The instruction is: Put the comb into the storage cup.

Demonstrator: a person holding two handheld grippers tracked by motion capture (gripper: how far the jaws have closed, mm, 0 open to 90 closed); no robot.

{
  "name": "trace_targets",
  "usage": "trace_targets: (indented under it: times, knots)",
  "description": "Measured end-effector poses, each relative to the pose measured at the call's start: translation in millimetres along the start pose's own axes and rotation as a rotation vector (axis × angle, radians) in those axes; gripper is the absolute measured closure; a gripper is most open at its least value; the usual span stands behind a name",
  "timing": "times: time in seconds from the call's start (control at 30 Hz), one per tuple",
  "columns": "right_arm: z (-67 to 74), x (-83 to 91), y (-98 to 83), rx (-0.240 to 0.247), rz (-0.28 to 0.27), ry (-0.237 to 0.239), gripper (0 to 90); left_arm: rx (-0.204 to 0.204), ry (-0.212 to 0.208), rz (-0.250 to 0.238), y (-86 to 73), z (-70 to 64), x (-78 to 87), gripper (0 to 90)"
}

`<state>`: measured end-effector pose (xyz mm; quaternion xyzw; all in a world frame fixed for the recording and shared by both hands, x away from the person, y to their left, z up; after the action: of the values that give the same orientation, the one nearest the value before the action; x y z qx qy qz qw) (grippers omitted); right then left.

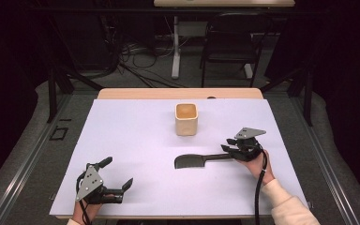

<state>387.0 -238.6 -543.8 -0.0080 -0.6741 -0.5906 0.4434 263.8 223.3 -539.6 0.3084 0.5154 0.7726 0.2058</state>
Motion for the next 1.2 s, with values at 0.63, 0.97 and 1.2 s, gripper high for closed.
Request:
trace_targets:
  times: [0.63, 0.97, 1.2]
  knots:
    - [-4.2, -5.9, -8.4, 0.077, 0.121, -0.084, 90.0, 0.002, -0.002, 0.006, -0.1, -0.5, -0.3, 0.0]
    - [-2.7, -5.5, -10.1, 0.086, 0.156, -0.082, 90.0, 0.0, 0.001, 0.009, -0.2, -0.4, -0.4, 0.0]
    - [-1.2, -5.8, -12.2, 0.096, 0.171, -0.078, 90.0, 0.001, 0.003, 0.01, -0.4, -0.2, 0.0, 0.1]
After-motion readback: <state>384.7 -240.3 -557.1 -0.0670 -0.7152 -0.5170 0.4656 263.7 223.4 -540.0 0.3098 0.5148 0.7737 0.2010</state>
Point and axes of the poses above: each handheld gripper's, and its own axes: x roughly backward along the jaws, y roughly out of its top, z roughly to its left, the point moved 2 cm from there along -x, roughly forward along the jaws, and after that the axes turned 10 degrees about -x, right-handed, at the moved point
